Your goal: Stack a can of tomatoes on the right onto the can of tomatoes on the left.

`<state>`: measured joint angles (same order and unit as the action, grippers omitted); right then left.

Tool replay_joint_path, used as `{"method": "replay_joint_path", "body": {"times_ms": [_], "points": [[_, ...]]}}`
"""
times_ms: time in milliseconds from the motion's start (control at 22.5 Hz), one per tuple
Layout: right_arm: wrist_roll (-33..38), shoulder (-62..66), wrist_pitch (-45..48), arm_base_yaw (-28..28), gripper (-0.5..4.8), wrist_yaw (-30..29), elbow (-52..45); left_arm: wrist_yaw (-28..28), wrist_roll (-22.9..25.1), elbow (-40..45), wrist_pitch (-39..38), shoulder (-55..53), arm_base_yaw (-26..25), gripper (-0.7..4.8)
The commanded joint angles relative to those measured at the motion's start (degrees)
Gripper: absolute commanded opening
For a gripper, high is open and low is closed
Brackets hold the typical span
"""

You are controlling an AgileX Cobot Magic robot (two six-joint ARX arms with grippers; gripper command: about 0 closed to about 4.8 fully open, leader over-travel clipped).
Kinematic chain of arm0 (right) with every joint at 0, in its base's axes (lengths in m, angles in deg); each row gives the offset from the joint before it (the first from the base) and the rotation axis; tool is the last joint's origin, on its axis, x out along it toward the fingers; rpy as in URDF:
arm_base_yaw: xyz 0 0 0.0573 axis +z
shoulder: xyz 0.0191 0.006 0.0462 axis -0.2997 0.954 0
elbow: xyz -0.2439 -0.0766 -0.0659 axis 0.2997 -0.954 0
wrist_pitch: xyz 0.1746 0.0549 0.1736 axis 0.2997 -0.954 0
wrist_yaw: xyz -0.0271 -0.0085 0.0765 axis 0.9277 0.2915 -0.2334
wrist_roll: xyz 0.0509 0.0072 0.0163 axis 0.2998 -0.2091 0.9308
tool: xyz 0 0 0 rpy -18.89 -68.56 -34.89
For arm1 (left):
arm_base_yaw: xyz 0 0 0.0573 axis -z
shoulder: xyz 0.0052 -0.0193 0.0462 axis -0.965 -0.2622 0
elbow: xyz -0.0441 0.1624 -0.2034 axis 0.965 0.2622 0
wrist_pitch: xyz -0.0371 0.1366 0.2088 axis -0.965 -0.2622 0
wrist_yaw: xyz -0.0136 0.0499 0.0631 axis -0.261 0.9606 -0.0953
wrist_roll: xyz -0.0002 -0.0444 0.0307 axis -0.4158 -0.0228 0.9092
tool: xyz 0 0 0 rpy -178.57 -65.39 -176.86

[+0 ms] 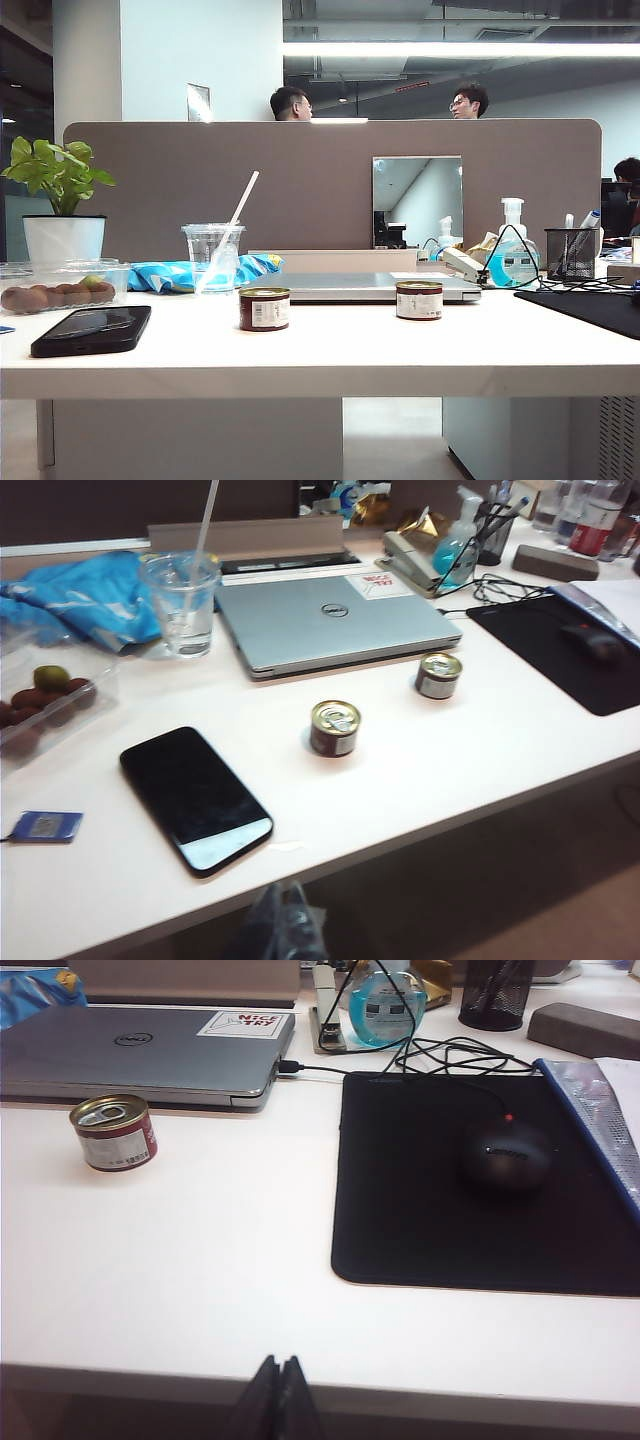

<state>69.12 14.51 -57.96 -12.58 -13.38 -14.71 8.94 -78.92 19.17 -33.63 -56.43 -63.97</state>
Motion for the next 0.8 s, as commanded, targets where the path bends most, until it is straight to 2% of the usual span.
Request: {"method": "replay_joint_path", "body": {"times_ms": [44,133,178,311,489,622,666,711,800], "points": [[8.09,-0.02,6.19,0.09,-0.01,-0.72,1.53,-4.24,2.43,-0.20,1.05,-0.02,-0.04,-0.02],[9.14,0.00,6.47,0.09,-0.04,-0.72,5.09,-4.20,2.43,-0.20,1.03,-0.02,-0.04,-0.02],[8.81,0.20,6.21,0.07,-0.05,0.11,10.84,-3.93,2.54,-0.20,1.07,-0.02,-0.04,-0.02],[3.43,1.42,4.76,0.07,-0.05,2.60,20.26,-3.78,3.37,-0.20,1.09,-0.02,-0.04,-0.02],[-3.91,10.47,-6.29,0.07,-0.05,2.99,36.79,-3.76,3.39,-0.20,1.16,-0.02,-0.04,-0.02],[-8.66,22.71,-16.04,0.07,0.05,-0.76,50.86,-3.67,3.76,-0.20,1.79,-0.02,-0.04,-0.02],[-9.73,27.82,-18.86,0.09,0.20,-2.69,56.22,-3.10,3.74,-0.22,2.01,-0.02,-0.04,-0.02],[-10.58,35.17,-21.33,0.09,0.59,-6.03,63.45,-1.77,3.74,-0.22,2.12,-0.02,-0.04,-0.02],[-12.00,47.67,-22.05,0.11,1.31,-8.55,74.58,-0.98,3.72,-0.22,2.08,-0.02,-0.04,-0.02]]}}
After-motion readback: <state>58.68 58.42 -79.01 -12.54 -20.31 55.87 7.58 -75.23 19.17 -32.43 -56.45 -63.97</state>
